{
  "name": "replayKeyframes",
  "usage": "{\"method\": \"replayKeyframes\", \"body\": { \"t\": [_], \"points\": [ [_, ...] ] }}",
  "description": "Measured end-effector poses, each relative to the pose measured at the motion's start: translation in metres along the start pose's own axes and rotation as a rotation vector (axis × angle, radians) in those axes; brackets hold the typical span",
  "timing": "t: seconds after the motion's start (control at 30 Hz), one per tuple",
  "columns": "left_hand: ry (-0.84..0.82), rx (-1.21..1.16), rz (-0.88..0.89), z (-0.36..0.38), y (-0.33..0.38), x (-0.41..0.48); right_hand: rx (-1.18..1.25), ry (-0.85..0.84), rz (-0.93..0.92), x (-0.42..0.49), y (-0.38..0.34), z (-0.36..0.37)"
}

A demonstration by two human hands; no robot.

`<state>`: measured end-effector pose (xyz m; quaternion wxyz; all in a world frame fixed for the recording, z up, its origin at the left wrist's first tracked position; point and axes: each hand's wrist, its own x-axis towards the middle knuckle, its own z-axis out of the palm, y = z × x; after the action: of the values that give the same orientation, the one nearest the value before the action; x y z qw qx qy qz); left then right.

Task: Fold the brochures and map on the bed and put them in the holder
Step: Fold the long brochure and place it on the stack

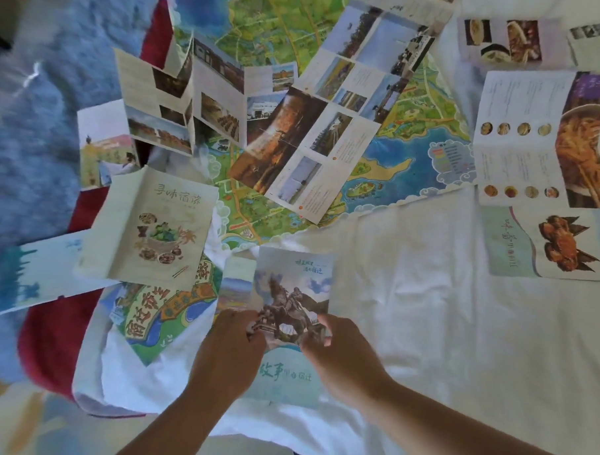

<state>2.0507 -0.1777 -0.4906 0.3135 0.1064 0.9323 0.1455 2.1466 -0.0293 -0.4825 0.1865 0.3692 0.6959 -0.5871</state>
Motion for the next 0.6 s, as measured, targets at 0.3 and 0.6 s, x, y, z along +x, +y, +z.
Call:
{"method": "replayKeyframes", "body": {
  "t": [0.3, 0.6],
  "points": [
    [0.044, 0.256, -0.018, 0.009, -0.062, 0.011, -0.698, -0.097, -0.233, 0.031, 0.003, 0.055],
    [0.142, 0.408, 0.351, 0.042, -0.051, 0.054, -1.13, -0.027, -0.504, 0.1, -0.002, 0.051]
  ]
}}
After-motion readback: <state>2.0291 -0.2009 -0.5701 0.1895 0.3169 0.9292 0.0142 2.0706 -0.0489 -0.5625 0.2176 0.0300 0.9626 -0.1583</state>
